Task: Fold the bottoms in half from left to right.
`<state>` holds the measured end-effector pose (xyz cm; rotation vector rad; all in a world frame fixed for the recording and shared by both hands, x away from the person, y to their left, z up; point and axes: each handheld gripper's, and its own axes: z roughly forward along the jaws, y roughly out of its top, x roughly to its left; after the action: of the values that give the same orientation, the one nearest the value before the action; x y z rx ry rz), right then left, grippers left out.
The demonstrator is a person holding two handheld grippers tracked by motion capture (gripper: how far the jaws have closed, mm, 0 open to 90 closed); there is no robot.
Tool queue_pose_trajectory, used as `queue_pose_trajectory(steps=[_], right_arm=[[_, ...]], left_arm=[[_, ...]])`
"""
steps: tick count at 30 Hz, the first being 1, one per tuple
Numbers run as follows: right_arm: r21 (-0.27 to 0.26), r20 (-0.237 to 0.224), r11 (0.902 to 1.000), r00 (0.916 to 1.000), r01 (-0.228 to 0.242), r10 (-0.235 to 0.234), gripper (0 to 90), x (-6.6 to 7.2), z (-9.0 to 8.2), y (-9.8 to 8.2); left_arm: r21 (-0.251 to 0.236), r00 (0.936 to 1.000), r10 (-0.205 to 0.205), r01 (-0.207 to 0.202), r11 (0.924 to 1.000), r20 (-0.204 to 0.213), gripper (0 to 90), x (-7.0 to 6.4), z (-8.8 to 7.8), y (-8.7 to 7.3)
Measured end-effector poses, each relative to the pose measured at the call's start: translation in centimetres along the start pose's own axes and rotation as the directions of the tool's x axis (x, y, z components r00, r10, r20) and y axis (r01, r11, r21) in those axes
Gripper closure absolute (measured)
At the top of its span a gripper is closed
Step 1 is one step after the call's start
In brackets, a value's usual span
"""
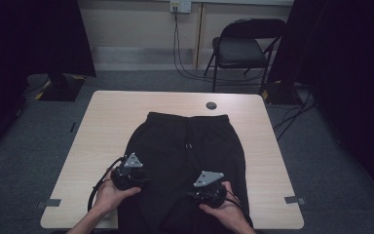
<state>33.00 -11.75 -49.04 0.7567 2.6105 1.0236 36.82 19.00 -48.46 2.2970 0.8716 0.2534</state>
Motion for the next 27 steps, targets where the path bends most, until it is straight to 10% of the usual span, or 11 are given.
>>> queue_pose_trajectory(steps=[5, 12, 17, 21, 27], right_arm=[[-0.008, 0.012, 0.9999, 0.9998, -0.015, 0.015, 62.1, -1.1, -1.2, -1.4], [-0.024, 0.026, 0.9994, 0.9993, -0.025, 0.026, 62.1, -1.6, -2.3, -2.8], [-0.01, 0.047, 0.9995, 0.9984, -0.031, 0.031, 62.1, -2.9, -3.9, -4.3], [0.017, 0.063, 0.9976, 0.9959, -0.067, 0.066, 49.3, -2.9, -3.9, -4.0], [-0.058, 0.069, 0.9925, 0.9914, -0.108, 0.112, 44.7, -0.9, -4.2, -0.7]], left_arm=[[-0.019, 0.9934, -0.03, 0.033, 0.9993, 0.111, 47.9, -1.0, 0.1, -0.1], [0.009, 0.9864, 0.015, -0.017, 0.9998, 0.164, 50.2, -2.0, -0.1, 0.0], [-0.068, 0.9932, -0.053, 0.06, 0.9959, 0.103, 54.0, 0.3, -1.7, 0.1], [-0.04, 0.9996, -0.012, 0.013, 0.9991, 0.026, 58.4, 1.9, -1.8, 1.1], [-0.064, 0.9985, -0.017, 0.02, 0.9977, 0.052, 65.8, 3.0, 0.2, 2.4]])
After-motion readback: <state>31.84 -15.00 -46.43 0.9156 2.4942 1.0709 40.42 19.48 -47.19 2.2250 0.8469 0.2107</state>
